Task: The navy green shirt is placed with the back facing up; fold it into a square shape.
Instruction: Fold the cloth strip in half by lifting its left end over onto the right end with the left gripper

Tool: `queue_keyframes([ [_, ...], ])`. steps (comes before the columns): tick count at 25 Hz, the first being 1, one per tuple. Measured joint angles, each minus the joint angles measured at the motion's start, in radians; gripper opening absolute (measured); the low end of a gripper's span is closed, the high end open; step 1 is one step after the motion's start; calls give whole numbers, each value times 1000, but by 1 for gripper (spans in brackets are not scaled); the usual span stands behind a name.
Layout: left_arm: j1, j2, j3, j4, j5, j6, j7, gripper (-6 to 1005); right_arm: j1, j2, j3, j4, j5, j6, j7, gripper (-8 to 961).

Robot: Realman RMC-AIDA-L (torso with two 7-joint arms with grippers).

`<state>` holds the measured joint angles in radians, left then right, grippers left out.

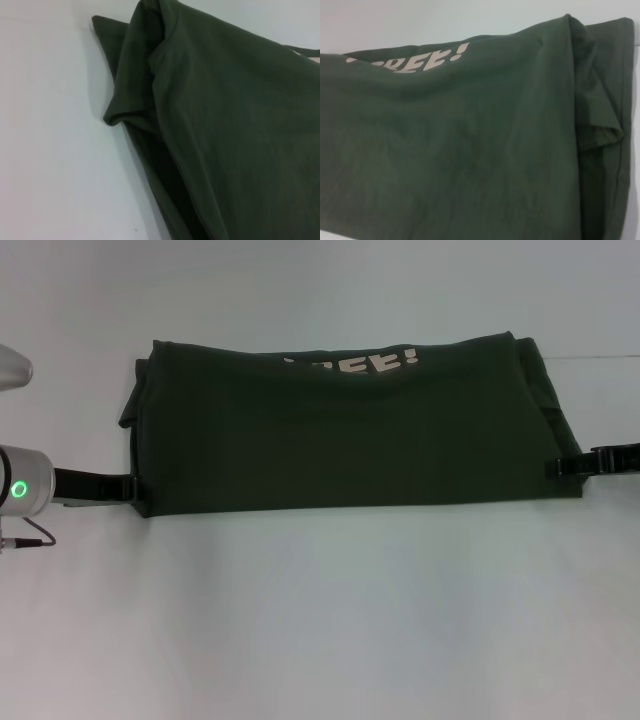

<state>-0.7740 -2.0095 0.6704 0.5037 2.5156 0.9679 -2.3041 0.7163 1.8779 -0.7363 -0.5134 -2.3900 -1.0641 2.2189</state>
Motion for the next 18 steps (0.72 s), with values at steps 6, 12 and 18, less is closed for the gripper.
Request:
queue_keyframes([
  [6, -1, 0, 0, -1, 0, 0, 0, 29, 3, 11, -7, 12, 0, 30, -2, 796],
  [12, -1, 0, 0, -2, -1, -1, 0, 29, 6, 24, -22, 13, 0, 47, -2, 795],
  [18, -1, 0, 0, -2, -2, -1, 0, 29, 7, 28, -26, 22, 0, 69, -2, 795],
])
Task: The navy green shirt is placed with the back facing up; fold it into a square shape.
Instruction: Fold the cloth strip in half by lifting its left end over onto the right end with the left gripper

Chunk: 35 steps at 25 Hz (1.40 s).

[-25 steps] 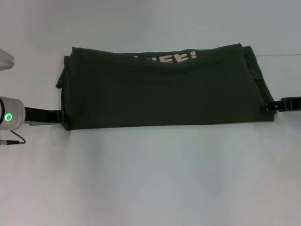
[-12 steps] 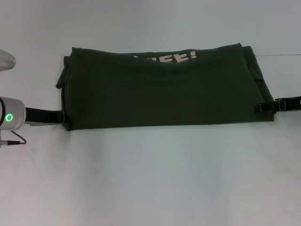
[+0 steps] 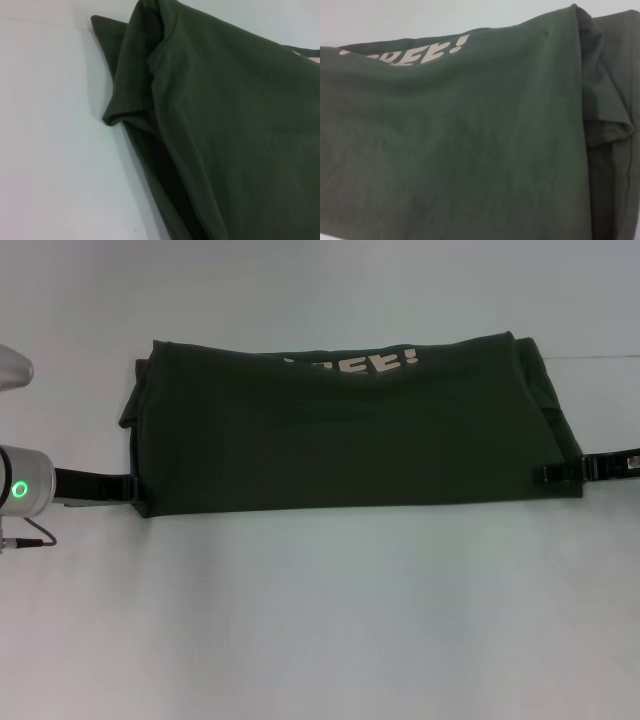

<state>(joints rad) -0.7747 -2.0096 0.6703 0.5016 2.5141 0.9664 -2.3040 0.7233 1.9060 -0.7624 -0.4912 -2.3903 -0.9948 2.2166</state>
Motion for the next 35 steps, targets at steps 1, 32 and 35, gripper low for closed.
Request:
queue_keyframes([
  [1, 0, 0, 0, 0, 0, 0, 0, 28, 0, 1, -2, 0, 0, 3, 0, 795],
  [32, 2, 0, 0, 0, 0, -2, 1, 29, 1, 19, -27, 14, -1, 42, -11, 792],
  [35, 2, 0, 0, 0, 0, -2, 1, 29, 1, 19, -27, 15, -1, 43, -11, 721],
])
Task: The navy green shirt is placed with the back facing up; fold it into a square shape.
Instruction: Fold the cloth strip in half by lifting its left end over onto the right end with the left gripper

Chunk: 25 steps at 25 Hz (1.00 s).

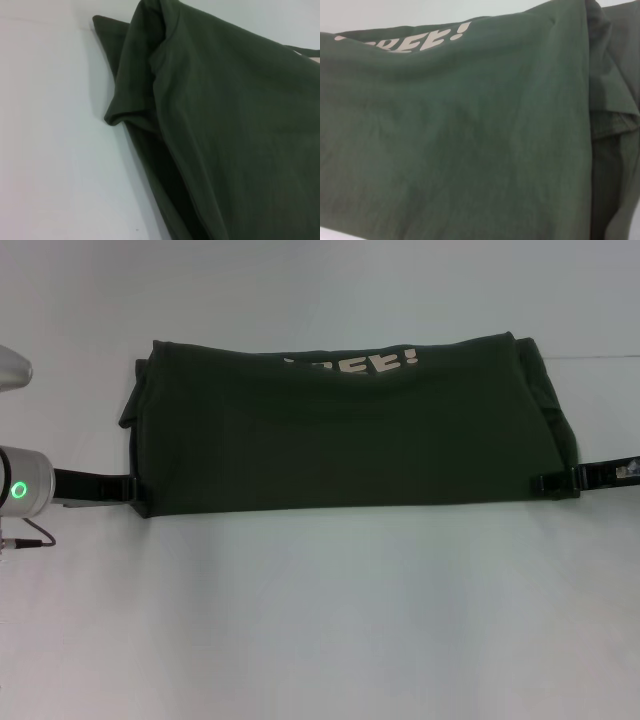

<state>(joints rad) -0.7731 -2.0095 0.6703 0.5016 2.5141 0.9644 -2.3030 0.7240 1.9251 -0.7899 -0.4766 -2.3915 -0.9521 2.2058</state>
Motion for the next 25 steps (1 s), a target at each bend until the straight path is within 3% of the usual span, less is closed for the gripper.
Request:
queue_keyframes([
  [8, 0, 0, 0, 0, 0, 0, 1, 28, 0, 0, 0, -1, 0, 1, 0, 482],
  [17, 0, 0, 0, 0, 0, 1, 1, 29, -5, 0, 6, -9, 0, 1, 0, 399],
  [22, 0, 0, 0, 0, 0, 1, 1, 29, -6, 0, 6, -10, 0, 5, 0, 236],
  [25, 0, 0, 0, 0, 0, 0, 1, 29, -6, 0, 7, -10, 0, 8, 0, 234],
])
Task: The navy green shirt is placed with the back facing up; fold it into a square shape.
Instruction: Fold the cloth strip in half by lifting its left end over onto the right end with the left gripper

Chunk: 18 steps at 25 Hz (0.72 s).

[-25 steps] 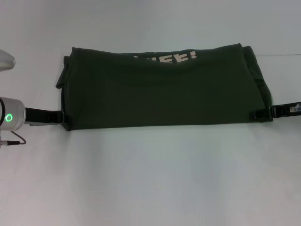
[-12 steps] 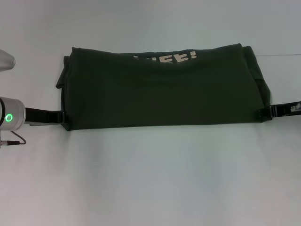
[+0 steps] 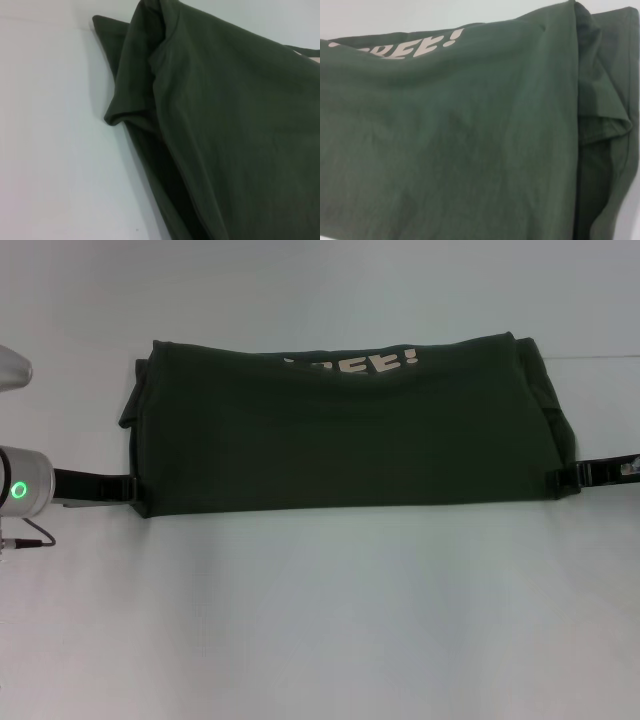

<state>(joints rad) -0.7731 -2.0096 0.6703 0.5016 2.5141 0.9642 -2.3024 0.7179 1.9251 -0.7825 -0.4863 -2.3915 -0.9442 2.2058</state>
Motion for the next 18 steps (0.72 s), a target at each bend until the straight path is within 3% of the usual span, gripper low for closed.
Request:
queue_keyframes([
  [18, 1, 0, 0, 3, 0, -5, 1, 28, -3, 2, 8, 1, 9, 2, -43, 62],
])
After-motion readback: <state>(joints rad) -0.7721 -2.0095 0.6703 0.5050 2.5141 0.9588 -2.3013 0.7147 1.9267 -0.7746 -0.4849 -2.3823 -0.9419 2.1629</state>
